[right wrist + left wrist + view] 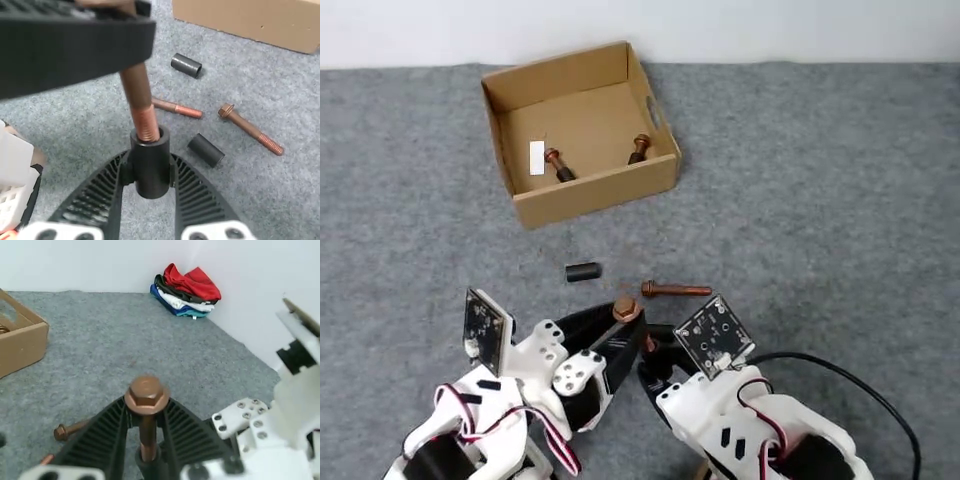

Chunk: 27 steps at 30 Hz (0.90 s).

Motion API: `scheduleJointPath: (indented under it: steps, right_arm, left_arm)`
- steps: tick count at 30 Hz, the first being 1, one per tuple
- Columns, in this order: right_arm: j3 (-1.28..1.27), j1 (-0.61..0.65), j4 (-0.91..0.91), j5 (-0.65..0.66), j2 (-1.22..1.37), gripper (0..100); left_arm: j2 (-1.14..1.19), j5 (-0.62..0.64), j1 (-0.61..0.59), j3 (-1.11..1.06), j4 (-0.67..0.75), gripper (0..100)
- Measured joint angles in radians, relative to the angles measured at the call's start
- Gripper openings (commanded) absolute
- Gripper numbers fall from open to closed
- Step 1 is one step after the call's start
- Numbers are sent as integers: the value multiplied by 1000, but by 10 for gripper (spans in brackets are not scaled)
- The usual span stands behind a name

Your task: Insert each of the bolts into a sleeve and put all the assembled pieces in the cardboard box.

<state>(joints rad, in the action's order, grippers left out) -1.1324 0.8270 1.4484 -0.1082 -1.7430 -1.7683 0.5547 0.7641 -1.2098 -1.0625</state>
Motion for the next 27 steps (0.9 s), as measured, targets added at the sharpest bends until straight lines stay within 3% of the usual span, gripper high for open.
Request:
scheduleJointPath:
  steps: [10, 19, 24, 27]
  right_arm:
    - [-2, 0, 2, 0, 5, 8]
    - [-9, -5, 2, -2, 3, 8]
    - [-9, -3, 2, -2, 3, 8]
    - [-8, 0, 3, 2, 2, 8]
  left_arm:
    - [-2, 3, 0, -48, 8, 21]
    - [-2, 5, 3, -199, 8, 130]
    - [-3, -46, 0, -201, -17, 269]
    - [-2, -54, -3, -204, -46, 303]
